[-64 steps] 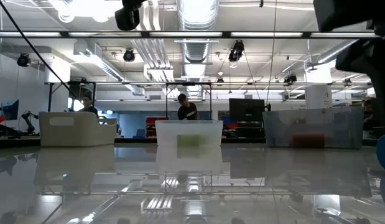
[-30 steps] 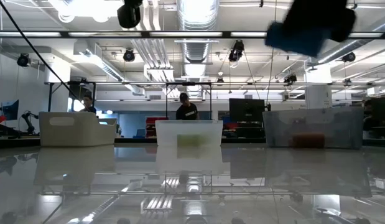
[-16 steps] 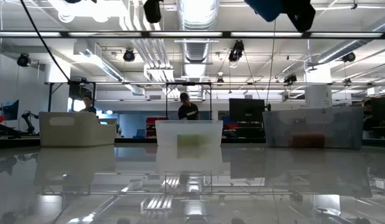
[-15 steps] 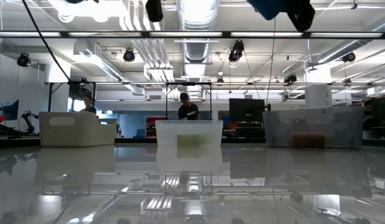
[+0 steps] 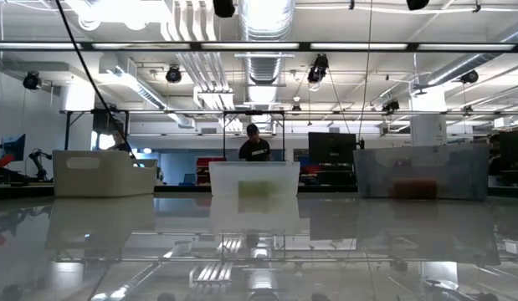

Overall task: Sort & place blocks by color
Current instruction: Put the blue block into the gray bin

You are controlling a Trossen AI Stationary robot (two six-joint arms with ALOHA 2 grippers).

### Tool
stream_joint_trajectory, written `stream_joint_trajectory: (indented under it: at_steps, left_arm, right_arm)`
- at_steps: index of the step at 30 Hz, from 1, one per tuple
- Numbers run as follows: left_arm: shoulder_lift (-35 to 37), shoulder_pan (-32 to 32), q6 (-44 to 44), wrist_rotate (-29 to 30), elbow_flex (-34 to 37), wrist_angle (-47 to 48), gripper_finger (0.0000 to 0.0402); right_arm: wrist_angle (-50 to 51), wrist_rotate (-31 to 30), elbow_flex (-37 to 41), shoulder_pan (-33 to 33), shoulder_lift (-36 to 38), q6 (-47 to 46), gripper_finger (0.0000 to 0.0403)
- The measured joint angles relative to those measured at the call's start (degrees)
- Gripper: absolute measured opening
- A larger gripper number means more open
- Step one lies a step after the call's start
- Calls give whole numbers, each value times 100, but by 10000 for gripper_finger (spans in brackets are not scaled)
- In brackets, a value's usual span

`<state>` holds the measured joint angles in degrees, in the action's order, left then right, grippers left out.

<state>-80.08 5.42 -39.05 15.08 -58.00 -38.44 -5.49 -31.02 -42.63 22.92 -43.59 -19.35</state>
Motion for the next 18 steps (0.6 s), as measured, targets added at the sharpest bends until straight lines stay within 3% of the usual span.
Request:
stream_joint_trajectory:
  at_steps: [7,18]
  left_arm:
    - [-446,390,249,663,-424,-1,171]
    - [-1237,454,410,796,-1312,0,171]
  right_arm:
    - [-49,230,2,0,159,85,119]
    - [-1074,403,118,-9,151,695,119]
